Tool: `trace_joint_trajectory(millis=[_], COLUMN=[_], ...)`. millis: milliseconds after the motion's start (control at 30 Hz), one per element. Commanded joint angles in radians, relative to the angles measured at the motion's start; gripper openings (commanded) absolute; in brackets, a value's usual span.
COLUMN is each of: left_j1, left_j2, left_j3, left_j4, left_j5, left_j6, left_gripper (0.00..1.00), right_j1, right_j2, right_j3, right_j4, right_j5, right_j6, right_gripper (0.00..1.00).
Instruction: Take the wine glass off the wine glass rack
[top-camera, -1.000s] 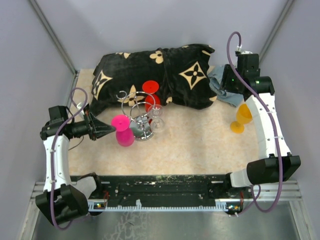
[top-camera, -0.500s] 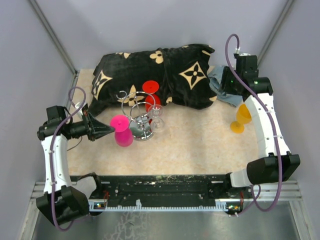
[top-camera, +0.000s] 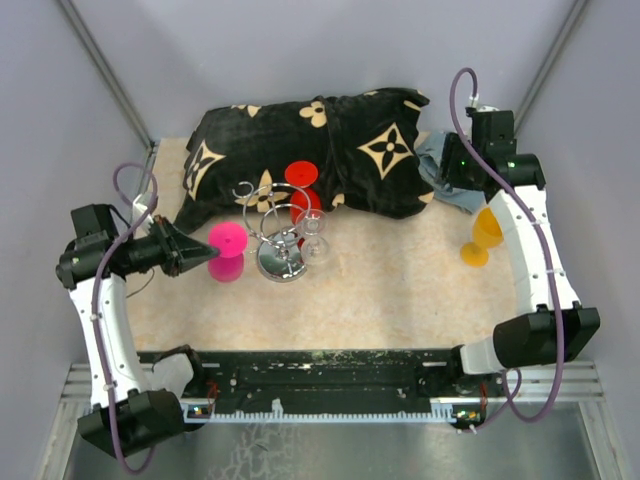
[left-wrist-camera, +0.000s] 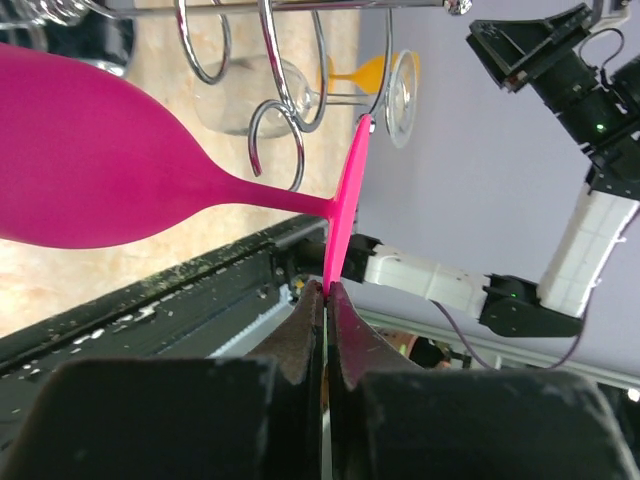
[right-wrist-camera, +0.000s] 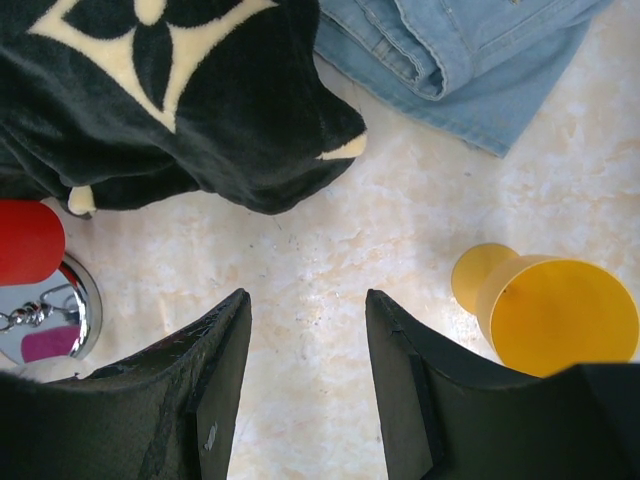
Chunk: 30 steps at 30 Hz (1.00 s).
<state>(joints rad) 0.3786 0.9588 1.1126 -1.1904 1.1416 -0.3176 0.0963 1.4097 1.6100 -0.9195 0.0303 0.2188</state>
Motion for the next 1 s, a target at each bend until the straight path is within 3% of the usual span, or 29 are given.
trace_joint_trajectory(millis=[0,133,333,500,767,967], left_j1=[0.012,0.011,0.010,-0.018,-0.303,-0.450], left_j2=[-0.002,0.024,0.156,0.248,0.296,0.289], left_j3=[0.087,0.189,0.398,0.513,0.541,0.524], left_j4=[-0.014,0.092,0.137,0.213,0.403,0.517], left_j5=[-0.093,-0.174,-0.268,-0.256,-0.419,-0.488], left_j6=[0.053,0.101,0.342,0.522,0.745,0.931], left_gripper=[0.00,0.00,0.00,0.00,0.00,0.00], right_j1=[0.008,0.008,0.007,0.008,0.008,0.007], right_j2=[0.006,0.008,0.040,0.073,0.122,0.126], right_j3=[0.021,0.043,0.095,0.156,0.246,0.281], right_j4=[0.051,0.057,0.057,0.056,0.025,0.001], right_j5=[-0.013,-0.009,-0.026,-0.040,-0.094,-0.114], right_j6=[-0.006,-0.006,-0.010,-0.014,-0.027,-0.036], right_gripper=[0.50,0.50,0.50,0.50,0.49,0.49])
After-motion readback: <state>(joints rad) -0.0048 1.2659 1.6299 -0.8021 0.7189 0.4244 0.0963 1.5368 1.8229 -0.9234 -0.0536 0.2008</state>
